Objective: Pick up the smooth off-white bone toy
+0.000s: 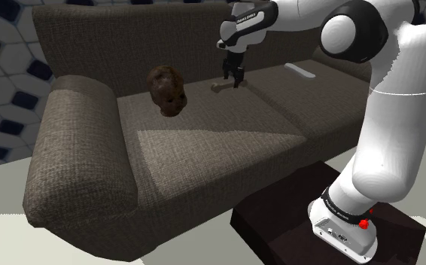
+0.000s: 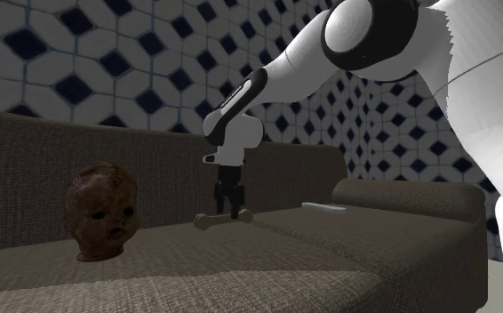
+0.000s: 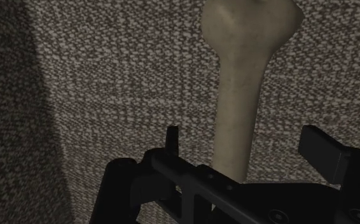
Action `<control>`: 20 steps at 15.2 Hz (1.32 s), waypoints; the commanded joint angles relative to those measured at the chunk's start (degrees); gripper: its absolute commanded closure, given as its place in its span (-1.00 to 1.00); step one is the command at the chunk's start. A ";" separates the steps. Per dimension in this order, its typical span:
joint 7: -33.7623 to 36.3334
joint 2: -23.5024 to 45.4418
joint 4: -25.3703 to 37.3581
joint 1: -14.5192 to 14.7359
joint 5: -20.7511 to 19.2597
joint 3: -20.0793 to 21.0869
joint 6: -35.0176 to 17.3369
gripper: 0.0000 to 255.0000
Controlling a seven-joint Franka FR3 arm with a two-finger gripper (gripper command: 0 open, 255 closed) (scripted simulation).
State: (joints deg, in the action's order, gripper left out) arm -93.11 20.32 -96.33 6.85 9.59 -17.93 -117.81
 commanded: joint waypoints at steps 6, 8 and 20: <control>-0.22 0.64 -0.43 -0.09 0.27 0.10 -1.06 1.00; -0.22 0.65 -0.41 -0.09 0.27 0.10 -1.05 1.00; 0.41 -0.92 2.86 -0.03 -0.50 -0.21 3.69 1.00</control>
State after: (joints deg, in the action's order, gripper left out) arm -92.74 19.65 -93.95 6.85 9.20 -18.07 -114.84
